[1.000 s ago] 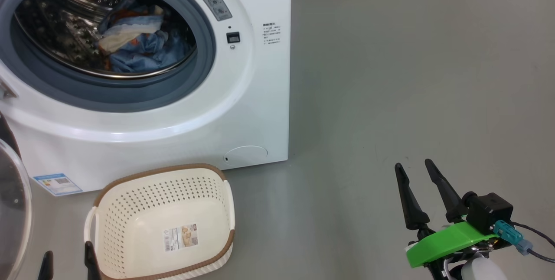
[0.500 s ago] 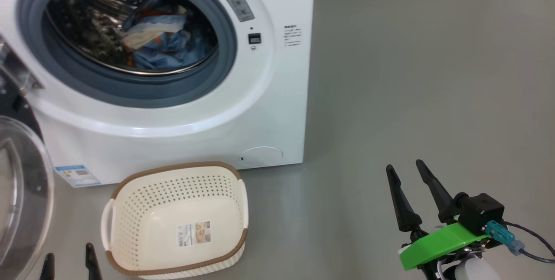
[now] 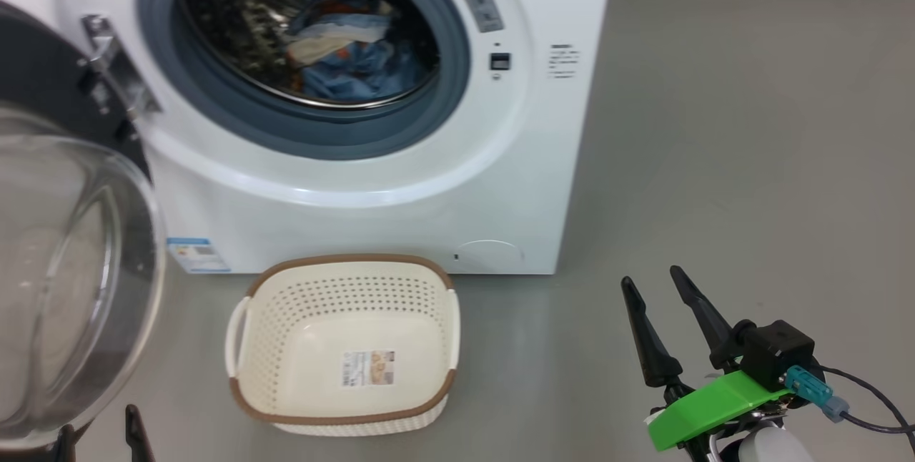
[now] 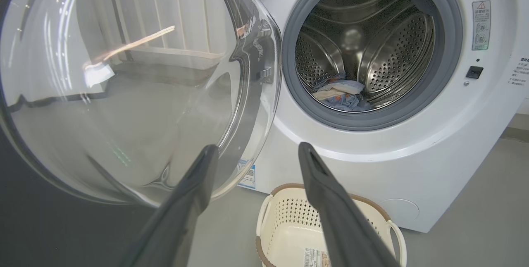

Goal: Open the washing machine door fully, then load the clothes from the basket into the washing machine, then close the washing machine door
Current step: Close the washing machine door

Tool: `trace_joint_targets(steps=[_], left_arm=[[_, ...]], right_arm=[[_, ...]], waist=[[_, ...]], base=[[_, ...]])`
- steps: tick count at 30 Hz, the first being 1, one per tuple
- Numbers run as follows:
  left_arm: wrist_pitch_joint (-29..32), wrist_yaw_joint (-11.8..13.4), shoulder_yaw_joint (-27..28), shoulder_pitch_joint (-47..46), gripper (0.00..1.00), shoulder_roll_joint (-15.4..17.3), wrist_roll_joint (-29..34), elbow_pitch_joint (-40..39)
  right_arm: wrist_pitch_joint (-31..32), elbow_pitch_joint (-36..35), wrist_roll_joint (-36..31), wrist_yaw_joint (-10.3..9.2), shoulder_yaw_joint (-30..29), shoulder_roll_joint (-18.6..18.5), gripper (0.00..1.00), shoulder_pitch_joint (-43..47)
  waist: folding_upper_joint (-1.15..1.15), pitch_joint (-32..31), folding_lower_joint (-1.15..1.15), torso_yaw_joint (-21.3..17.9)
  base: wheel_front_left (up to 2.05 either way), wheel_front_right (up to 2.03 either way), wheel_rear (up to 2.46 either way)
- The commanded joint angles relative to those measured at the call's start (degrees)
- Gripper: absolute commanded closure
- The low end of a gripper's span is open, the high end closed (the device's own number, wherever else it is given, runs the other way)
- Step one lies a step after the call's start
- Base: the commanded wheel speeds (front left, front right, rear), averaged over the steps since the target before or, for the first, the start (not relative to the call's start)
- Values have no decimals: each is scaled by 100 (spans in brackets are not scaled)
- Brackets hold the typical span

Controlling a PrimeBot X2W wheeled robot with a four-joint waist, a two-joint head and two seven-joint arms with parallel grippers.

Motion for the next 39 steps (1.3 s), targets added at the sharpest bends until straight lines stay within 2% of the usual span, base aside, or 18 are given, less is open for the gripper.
trace_joint_targets(steps=[1, 18, 31, 39], left_arm=[[-23, 74, 201, -260, 0, 70, -54, -96], [-23, 215, 222, -171, 0, 70, -184, -44], [-23, 295, 280, -88, 0, 70, -258, 10], [-23, 341, 369, 7, 0, 70, -289, 27]], right_arm=[[-27, -139, -67, 9, 184, 13, 0, -63], [-27, -109, -89, 9, 323, 13, 0, -109], [-27, -98, -85, 9, 338, 13, 0, -47], [-27, -102, -83, 9, 378, 13, 0, -25]], waist=[[0, -42, 0, 317], [0, -147, 0, 1210], [0, -333, 0, 1742], [0, -370, 0, 1911]], base=[[0, 0, 0], [0, 0, 0], [0, 0, 0], [0, 0, 0]])
